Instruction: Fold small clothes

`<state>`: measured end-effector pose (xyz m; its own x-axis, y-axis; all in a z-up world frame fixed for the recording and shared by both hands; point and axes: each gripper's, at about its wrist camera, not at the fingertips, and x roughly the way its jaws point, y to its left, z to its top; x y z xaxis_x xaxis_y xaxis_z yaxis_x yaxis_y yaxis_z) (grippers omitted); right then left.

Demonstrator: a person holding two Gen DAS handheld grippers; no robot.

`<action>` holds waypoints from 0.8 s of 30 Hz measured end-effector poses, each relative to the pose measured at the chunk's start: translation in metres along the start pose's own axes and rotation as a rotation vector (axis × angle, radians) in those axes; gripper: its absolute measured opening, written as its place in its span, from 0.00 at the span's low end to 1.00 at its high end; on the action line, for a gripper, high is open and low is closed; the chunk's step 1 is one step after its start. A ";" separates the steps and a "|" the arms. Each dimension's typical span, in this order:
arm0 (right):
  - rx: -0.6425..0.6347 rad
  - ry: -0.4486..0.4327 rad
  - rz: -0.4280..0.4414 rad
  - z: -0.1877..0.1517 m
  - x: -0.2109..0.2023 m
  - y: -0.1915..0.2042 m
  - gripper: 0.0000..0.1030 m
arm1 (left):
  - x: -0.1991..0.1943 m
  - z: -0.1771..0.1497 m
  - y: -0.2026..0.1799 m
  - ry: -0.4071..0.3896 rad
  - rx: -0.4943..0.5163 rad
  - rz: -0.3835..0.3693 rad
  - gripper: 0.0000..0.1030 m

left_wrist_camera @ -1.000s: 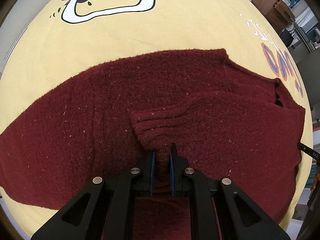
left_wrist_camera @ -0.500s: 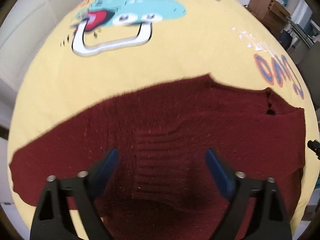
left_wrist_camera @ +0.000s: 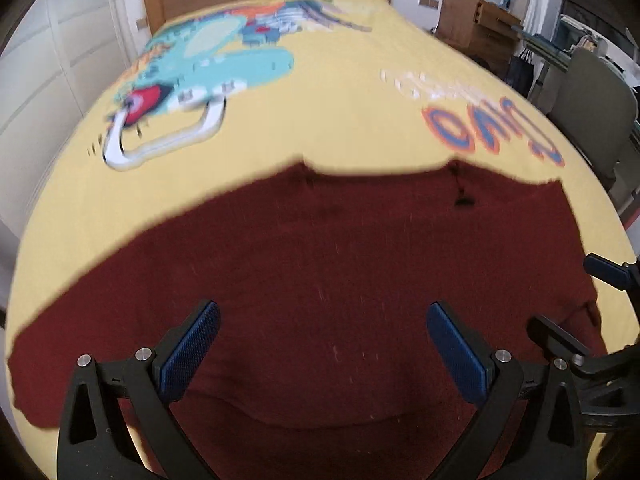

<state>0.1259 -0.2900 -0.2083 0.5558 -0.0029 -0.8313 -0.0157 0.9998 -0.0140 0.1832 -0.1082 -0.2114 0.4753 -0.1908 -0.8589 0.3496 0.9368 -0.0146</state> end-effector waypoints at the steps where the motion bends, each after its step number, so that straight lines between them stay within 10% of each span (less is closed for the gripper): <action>1: 0.001 0.008 -0.022 -0.006 0.006 0.002 0.99 | 0.007 -0.005 -0.003 0.014 -0.002 0.006 0.99; 15: 0.129 0.090 -0.123 -0.037 0.049 -0.084 0.99 | 0.034 -0.037 0.026 0.108 -0.013 0.055 0.99; 24: 0.247 0.094 -0.023 -0.059 0.061 -0.112 0.99 | 0.042 -0.038 0.026 0.132 -0.030 0.059 0.99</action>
<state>0.1128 -0.4035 -0.2905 0.4734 -0.0162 -0.8807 0.2057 0.9742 0.0926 0.1810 -0.0808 -0.2671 0.3832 -0.0967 -0.9186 0.2990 0.9540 0.0243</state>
